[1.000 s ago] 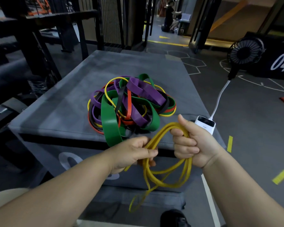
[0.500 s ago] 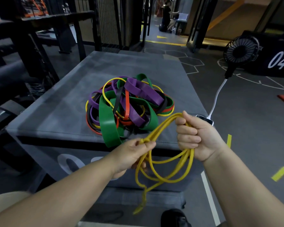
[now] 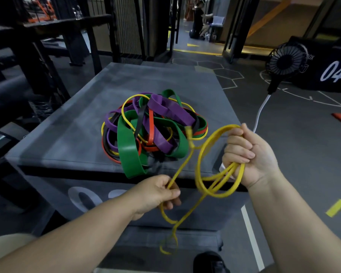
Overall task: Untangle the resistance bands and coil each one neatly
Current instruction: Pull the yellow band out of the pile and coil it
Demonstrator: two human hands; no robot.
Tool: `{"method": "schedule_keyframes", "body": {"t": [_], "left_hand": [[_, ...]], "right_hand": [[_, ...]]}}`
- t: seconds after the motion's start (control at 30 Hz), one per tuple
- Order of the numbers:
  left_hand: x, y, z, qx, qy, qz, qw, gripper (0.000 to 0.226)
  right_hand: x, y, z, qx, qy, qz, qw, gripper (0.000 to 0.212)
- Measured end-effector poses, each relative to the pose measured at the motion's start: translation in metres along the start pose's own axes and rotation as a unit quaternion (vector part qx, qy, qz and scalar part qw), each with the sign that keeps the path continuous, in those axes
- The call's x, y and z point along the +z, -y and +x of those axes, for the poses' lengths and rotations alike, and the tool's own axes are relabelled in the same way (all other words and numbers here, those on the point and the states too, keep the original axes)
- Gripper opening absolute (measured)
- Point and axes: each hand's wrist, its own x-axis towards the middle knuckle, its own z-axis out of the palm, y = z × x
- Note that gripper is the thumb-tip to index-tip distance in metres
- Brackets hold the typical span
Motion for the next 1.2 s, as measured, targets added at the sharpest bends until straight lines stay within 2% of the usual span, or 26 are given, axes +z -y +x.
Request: {"method": "schedule_keyframes", "body": {"t": [0.13, 0.27, 0.37, 0.43, 0.53, 0.67, 0.77, 0.83, 0.93, 1.07, 1.13, 1.2], "left_hand": [[0.005, 0.014, 0.000, -0.058, 0.017, 0.012, 0.998, 0.010], [0.009, 0.024, 0.003, -0.091, -0.001, 0.080, 0.993, 0.012], [0.009, 0.021, 0.003, -0.068, -0.022, 0.124, 0.990, 0.014], [0.009, 0.016, 0.001, -0.032, -0.035, 0.156, 0.987, 0.014], [0.010, 0.008, -0.002, 0.015, -0.050, 0.218, 0.975, 0.015], [0.010, 0.001, -0.003, 0.116, -0.079, 0.314, 0.939, 0.019], [0.007, -0.004, -0.005, 0.198, -0.104, 0.320, 0.921, 0.016], [0.005, -0.009, -0.008, 0.228, -0.120, 0.321, 0.911, 0.002], [0.004, -0.017, -0.013, 0.269, -0.119, 0.325, 0.899, 0.013], [0.004, -0.020, -0.016, 0.300, -0.085, 0.342, 0.887, 0.003], [0.003, -0.020, -0.016, 0.299, -0.095, 0.335, 0.888, 0.008], [0.002, -0.019, -0.014, 0.296, -0.127, 0.324, 0.890, 0.023]], "right_hand": [[0.010, 0.010, -0.007, -0.133, -0.075, 0.026, 0.988, 0.038], [0.017, 0.006, -0.003, -0.236, -0.186, 0.023, 0.953, 0.038], [0.020, 0.001, 0.002, -0.288, -0.236, -0.017, 0.928, 0.030], [0.023, -0.002, 0.003, -0.304, -0.238, -0.063, 0.920, 0.019], [0.024, -0.009, 0.005, -0.317, -0.222, -0.098, 0.917, 0.017], [0.031, -0.022, 0.007, -0.323, -0.220, -0.154, 0.908, 0.017], [0.035, -0.035, 0.012, -0.318, -0.245, -0.252, 0.881, 0.015], [0.034, -0.047, 0.016, -0.311, -0.266, -0.329, 0.851, 0.011], [0.029, -0.066, 0.020, -0.297, -0.275, -0.409, 0.817, 0.009], [0.029, -0.084, 0.021, -0.262, -0.268, -0.447, 0.812, 0.008], [0.028, -0.088, 0.021, -0.229, -0.274, -0.463, 0.811, 0.012], [0.022, -0.091, 0.021, -0.193, -0.300, -0.547, 0.758, 0.019]]}}
